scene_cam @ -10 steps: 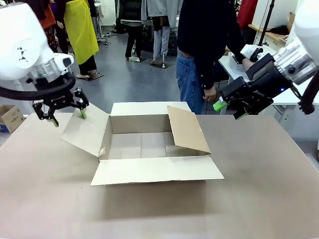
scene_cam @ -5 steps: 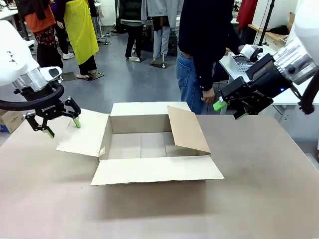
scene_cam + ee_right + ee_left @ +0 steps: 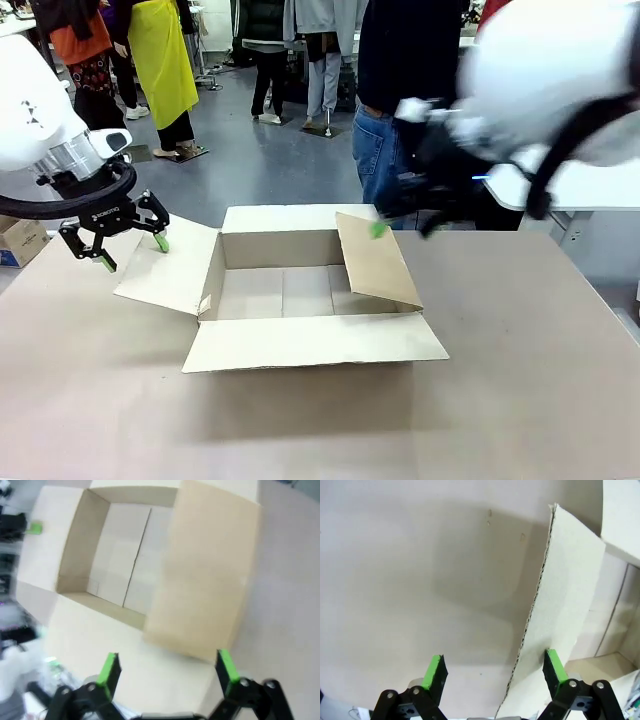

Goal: Pack the gift set into the box.
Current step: Place both hands on the side flaps of the Package Box and spread them outward, then lift both hands away from the flaps of the Package Box.

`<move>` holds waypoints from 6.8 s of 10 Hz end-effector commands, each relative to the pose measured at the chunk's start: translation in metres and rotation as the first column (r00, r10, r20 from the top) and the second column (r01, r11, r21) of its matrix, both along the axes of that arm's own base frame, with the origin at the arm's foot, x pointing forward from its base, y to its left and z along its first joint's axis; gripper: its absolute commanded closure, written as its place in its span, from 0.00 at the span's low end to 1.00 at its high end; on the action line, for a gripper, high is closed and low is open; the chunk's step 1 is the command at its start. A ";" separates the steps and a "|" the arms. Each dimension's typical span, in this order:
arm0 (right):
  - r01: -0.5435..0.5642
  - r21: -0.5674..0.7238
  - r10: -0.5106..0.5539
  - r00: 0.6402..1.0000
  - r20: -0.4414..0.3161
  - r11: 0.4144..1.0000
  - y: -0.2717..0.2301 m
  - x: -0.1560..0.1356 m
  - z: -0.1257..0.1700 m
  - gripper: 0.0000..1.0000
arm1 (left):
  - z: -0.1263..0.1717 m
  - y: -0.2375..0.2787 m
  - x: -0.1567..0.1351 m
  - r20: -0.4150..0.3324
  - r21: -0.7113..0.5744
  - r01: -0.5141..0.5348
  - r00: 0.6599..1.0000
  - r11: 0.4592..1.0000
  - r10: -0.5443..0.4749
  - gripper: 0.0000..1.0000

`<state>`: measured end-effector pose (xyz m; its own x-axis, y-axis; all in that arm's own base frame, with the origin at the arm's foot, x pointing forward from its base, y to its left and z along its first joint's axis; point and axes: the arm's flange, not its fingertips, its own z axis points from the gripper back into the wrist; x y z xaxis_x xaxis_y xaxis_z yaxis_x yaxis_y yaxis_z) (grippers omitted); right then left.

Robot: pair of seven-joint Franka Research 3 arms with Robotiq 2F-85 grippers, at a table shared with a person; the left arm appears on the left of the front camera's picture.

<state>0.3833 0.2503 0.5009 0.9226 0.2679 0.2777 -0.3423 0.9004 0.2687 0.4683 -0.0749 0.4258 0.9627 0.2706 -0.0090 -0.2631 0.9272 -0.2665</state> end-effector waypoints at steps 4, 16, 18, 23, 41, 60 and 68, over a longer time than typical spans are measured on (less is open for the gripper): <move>0.025 -0.234 -0.017 0.999 0.039 0.972 0.099 0.002 -0.029 0.00 | 0.002 0.002 -0.001 0.004 0.022 -0.016 1.000 1.000 0.016 0.00; 0.400 -0.534 -0.407 0.907 0.112 0.745 0.114 0.079 -0.092 0.00 | 0.002 0.002 -0.001 0.004 0.022 -0.016 1.000 1.000 0.016 0.00; 0.442 -0.582 -0.433 0.886 0.166 0.682 0.107 0.078 -0.091 0.00 | 0.002 0.002 -0.001 0.004 0.022 -0.016 1.000 1.000 0.016 0.00; 0.554 -0.529 -0.517 0.823 0.234 0.643 0.054 0.060 -0.041 0.00 | 0.002 0.002 -0.001 0.004 0.022 -0.016 1.000 1.000 0.016 0.00; 0.654 -0.243 -0.660 0.748 0.069 0.716 -0.123 0.048 -0.063 0.00 | 0.002 0.002 -0.001 0.004 0.022 -0.016 1.000 1.000 0.016 0.00; 0.654 -0.243 -0.660 0.748 0.069 0.716 -0.123 0.048 -0.063 0.00 | 0.002 0.002 -0.001 0.004 0.022 -0.016 1.000 1.000 0.016 0.00; 0.654 -0.243 -0.660 0.748 0.069 0.716 -0.123 0.048 -0.063 0.00 | 0.002 0.002 -0.001 0.004 0.022 -0.016 1.000 1.000 0.016 0.00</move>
